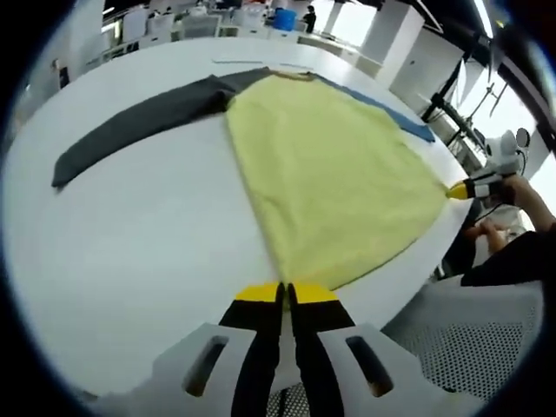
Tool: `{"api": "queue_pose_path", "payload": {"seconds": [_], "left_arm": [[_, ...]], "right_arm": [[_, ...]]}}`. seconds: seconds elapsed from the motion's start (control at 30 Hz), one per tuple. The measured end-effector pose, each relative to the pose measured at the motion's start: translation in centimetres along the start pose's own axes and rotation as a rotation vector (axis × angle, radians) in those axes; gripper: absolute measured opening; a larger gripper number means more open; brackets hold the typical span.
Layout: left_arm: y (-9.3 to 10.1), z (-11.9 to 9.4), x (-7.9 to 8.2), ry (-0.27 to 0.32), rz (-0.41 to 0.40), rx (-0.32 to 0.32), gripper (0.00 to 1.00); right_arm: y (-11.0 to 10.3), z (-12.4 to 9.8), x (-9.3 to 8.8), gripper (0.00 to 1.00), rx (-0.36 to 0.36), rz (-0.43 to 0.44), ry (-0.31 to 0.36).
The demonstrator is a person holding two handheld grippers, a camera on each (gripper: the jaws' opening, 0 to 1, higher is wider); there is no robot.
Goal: Fold the garment on the visible template until the final outline fits inside the template.
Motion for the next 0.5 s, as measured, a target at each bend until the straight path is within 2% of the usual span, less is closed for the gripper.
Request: {"api": "queue_pose_path", "payload": {"seconds": [0.13, 0.2, 0.27, 0.33, 0.5], "left_arm": [[-0.1, -0.1, 0.1, 0.018, 0.003, 0.001, 0.03], [-0.2, -0.3, 0.3, 0.036, 0.015, -0.003, 0.06], [-0.1, -0.4, 0.4, 0.049, 0.013, -0.015, 0.09], [0.1, -0.6, 0.8, 0.097, -0.002, -0.053, 0.12], [0.5, -1.3, 1.7, 0.189, 0.017, -0.084, 0.22]], "right_arm": [[0.0, 0.0, 0.1, 0.0, 0.007, 0.003, 0.01], [0.1, -0.2, 0.3, 0.03, 0.014, 0.006, 0.03], [0.3, -0.5, 0.5, 0.12, 0.02, 0.011, 0.047], [0.4, -0.7, 0.7, 0.18, 0.023, 0.001, 0.066], [1.1, -1.5, 1.6, 0.37, 0.021, -0.001, 0.14]]}}
Point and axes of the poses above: the point that each gripper's makers call its tool centre point, and the gripper's own axes: z roughly forward along the fingers, y roughly to its right, x roughly out of its top, the point moved 4 cm from there along -z, roughly backward along the fingers, and after that the axes turned 12 degrees about -y, right-handed, at the moved point
